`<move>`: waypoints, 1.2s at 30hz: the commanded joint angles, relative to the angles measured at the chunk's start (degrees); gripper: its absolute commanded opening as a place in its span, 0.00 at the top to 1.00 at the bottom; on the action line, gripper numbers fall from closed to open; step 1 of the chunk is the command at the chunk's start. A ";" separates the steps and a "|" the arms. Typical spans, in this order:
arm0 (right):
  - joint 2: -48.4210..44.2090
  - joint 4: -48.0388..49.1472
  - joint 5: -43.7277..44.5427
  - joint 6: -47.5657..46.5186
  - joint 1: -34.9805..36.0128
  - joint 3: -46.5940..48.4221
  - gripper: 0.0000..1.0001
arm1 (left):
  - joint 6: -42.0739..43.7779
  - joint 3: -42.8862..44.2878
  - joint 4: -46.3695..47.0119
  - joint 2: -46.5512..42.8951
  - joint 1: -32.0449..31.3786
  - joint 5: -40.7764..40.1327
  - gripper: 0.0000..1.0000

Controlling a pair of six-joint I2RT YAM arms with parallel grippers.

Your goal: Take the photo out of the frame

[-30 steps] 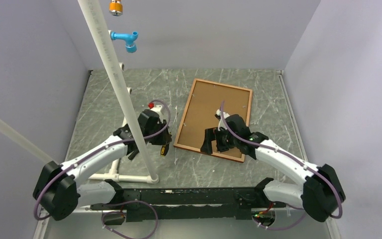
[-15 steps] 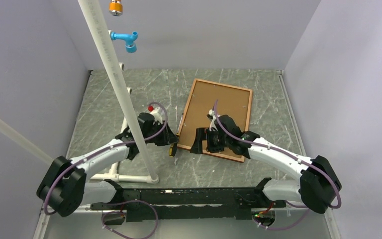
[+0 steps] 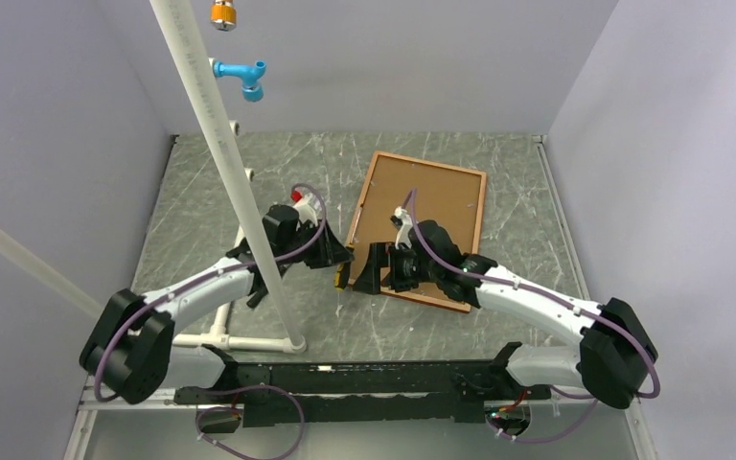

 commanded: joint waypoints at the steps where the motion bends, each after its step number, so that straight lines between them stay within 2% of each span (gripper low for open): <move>1: -4.86 17.51 -2.58 6.84 0.95 -6.20 0.01 | -6.83 3.32 14.23 5.46 2.78 7.80 1.00; 4: -2.73 21.84 -2.07 8.28 1.85 -6.33 0.02 | -12.06 3.14 20.32 8.46 2.90 7.53 1.00; 6: -0.85 20.45 1.27 7.66 3.05 -4.11 0.06 | -16.81 2.38 25.12 10.10 2.79 7.53 1.00; 9: -0.86 17.19 10.00 8.24 4.32 -3.05 0.07 | -23.18 0.00 31.83 11.43 2.42 6.84 1.00; 12: -0.05 16.72 11.71 7.01 4.32 -3.30 0.14 | -27.68 -1.95 37.32 12.23 1.96 7.26 1.00; 17: 0.06 21.11 9.64 4.79 4.34 -5.06 0.20 | -29.67 -3.32 37.39 11.39 1.51 8.11 1.00; 23: 1.56 21.54 6.67 3.11 4.34 -3.66 0.21 | -26.78 -2.09 32.65 9.21 1.21 10.33 1.00; 28: 2.61 24.98 4.84 3.16 4.31 -5.37 0.31 | -23.32 -1.33 25.75 7.15 0.00 9.29 1.00; 31: 3.85 27.79 3.99 3.80 4.36 -6.01 0.42 | -20.99 -0.26 20.15 5.86 -0.65 9.02 1.00; 36: 4.66 23.87 5.14 3.12 4.73 -4.07 0.55 | -19.07 0.84 16.69 4.88 -1.28 8.05 1.00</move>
